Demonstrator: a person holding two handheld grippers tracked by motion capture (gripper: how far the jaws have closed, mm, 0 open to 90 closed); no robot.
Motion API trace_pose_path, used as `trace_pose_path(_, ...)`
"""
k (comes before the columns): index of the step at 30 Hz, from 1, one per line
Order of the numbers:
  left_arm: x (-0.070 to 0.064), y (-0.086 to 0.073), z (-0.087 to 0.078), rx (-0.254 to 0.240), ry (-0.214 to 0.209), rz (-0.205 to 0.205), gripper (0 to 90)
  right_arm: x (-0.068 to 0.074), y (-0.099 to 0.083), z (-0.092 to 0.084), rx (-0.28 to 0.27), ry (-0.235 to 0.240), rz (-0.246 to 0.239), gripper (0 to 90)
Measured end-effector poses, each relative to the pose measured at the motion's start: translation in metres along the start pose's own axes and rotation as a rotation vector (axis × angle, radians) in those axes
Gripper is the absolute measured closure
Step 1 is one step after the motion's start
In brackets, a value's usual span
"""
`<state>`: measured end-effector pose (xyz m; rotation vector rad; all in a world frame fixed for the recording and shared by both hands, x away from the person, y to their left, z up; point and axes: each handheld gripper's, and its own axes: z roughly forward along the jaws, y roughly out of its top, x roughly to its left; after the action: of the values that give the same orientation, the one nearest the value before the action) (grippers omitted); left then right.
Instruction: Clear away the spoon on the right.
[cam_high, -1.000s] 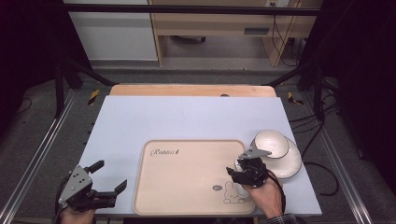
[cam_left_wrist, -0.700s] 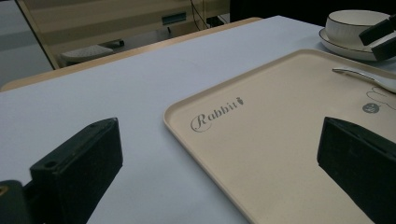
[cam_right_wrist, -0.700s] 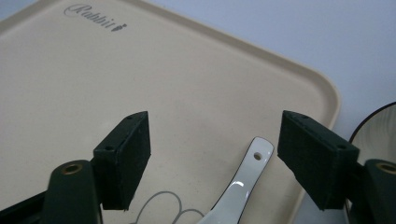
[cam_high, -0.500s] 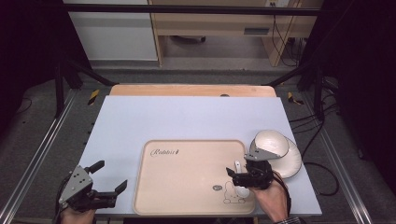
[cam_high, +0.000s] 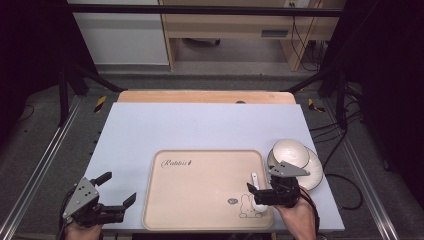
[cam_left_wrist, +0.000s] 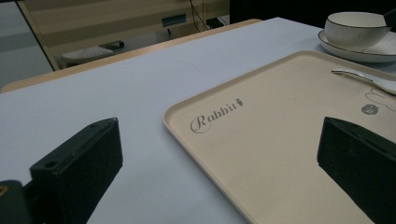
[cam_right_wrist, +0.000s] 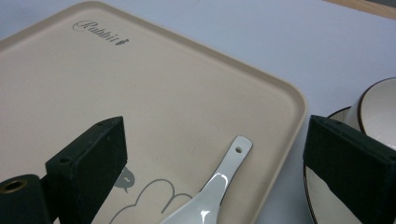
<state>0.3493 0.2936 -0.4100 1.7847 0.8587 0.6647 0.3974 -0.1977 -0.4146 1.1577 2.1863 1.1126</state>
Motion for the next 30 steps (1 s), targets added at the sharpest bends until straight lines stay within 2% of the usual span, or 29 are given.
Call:
trace_pose_path(16,-0.001,0.0,0.0,-0.009,-0.002,0.001,0.0,-0.003,-0.011,-0.023,-0.056,-0.015,0.014,5.4)
trace_pose_path(25,-0.001,0.0,0.0,-0.008,-0.001,0.002,0.0,-0.008,-0.018,-0.035,-0.083,-0.016,0.062,5.0)
trace_pose_path(30,-0.001,0.0,0.0,-0.008,0.0,0.001,0.0,-0.01,-0.021,-0.041,-0.097,-0.024,0.069,4.5)
